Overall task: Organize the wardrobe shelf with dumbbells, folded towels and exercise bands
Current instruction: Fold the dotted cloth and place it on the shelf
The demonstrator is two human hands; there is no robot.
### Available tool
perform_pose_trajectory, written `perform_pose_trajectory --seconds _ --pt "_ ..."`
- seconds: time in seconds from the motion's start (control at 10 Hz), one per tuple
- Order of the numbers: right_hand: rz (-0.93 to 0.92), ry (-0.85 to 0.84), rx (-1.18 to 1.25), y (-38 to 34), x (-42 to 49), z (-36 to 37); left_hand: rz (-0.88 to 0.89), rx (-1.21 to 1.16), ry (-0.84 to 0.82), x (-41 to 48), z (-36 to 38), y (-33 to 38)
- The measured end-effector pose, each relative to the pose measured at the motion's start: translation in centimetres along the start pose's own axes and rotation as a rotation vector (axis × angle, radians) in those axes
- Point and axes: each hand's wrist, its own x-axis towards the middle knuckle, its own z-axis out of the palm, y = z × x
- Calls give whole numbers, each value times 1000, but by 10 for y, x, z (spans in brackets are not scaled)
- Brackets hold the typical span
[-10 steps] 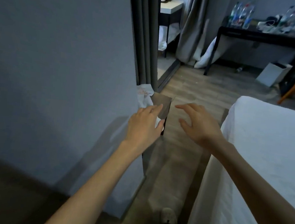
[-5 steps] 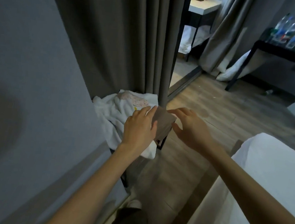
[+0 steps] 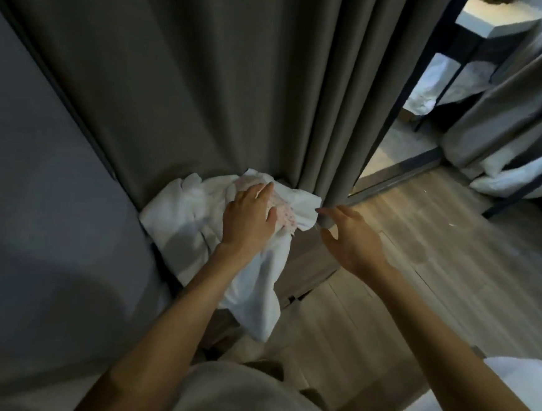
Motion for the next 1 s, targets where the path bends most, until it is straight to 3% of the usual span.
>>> perform_pose_trajectory --seconds 0.2,0.5,0.7,1.0 --pt "-35 -175 106 37 85 31 -177 -52 20 36 15 -21" --pt "-261 -458 147 66 190 94 -522 -23 -116 39 83 -50" --pt "-307 -640 136 83 224 130 -802 -65 -83 37 126 -34" --pt "-361 -796 186 84 251 196 -1027 -120 -168 24 201 -42"
